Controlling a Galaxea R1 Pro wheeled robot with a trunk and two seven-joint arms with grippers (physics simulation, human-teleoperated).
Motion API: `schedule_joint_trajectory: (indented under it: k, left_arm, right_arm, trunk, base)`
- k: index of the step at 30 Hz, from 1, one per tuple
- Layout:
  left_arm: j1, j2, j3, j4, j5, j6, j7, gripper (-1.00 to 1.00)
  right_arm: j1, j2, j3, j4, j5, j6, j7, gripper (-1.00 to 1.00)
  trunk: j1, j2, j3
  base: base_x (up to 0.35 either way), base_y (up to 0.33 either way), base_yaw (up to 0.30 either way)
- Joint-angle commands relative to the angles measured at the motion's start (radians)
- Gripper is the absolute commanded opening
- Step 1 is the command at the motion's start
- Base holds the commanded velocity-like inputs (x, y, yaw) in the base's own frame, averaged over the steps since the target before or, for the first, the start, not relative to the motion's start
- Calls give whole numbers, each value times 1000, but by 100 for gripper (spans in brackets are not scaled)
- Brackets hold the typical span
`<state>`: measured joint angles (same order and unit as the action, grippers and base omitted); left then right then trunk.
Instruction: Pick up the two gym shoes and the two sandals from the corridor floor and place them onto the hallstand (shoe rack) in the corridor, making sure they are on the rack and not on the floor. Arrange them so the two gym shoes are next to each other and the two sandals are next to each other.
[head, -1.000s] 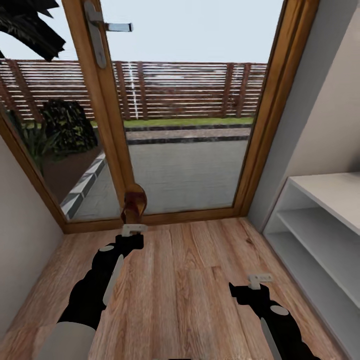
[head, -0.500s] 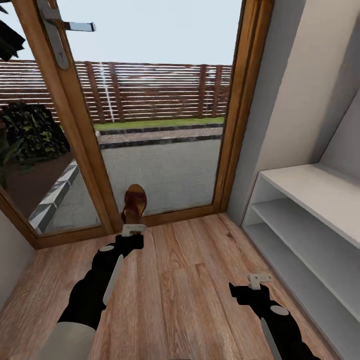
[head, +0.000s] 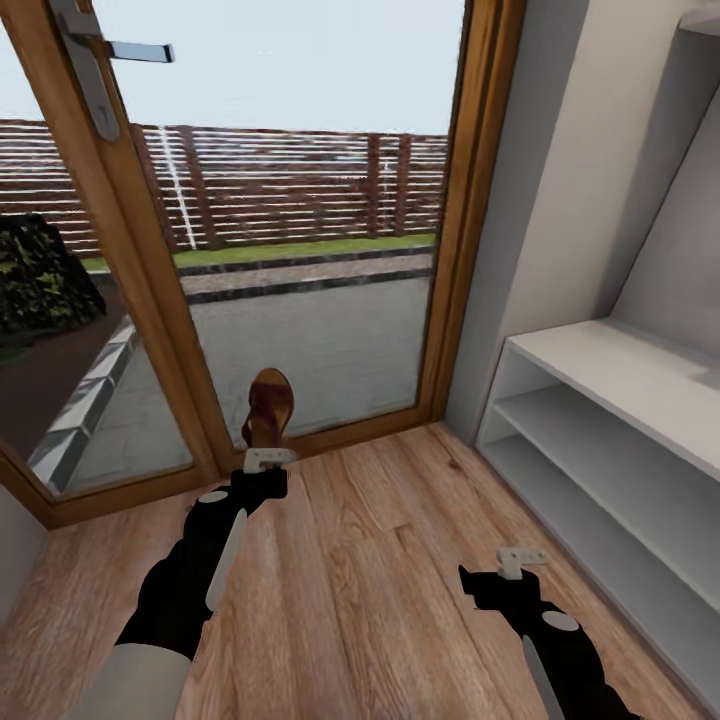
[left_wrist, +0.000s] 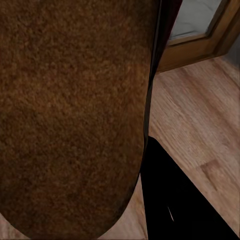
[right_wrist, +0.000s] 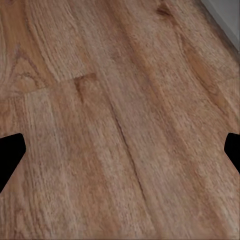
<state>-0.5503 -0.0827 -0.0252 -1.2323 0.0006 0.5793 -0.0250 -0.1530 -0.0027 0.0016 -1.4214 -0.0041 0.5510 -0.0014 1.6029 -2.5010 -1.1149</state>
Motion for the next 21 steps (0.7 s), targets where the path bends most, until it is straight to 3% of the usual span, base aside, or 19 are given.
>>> schedule_joint_trajectory:
  k: [1, 8, 13, 21]
  left_arm:
    - [0, 0, 1, -1, -4, 5, -6, -100]
    - [0, 0, 1, -1, -4, 5, -4, -100]
    - [0, 0, 1, -1, -3, 5, -5, -100]
    - [0, 0, 1, -1, -4, 5, -4, -100]
  right_arm:
    - [0, 0, 0, -2, 0, 6, 0, 100]
    - [0, 1, 1, -3, 0, 6, 0, 100]
    - [0, 1, 1, -4, 0, 6, 0, 100]
    - [0, 1, 0, -4, -1, 6, 0, 100]
  trunk:
    - [0, 0, -1]
    - [0, 0, 0]
    - [0, 0, 5]
    - [0, 0, 12]
  base:
    - [0, 316, -6]
    - [0, 297, -9]
    - [0, 236, -148]
    - [0, 28, -243]
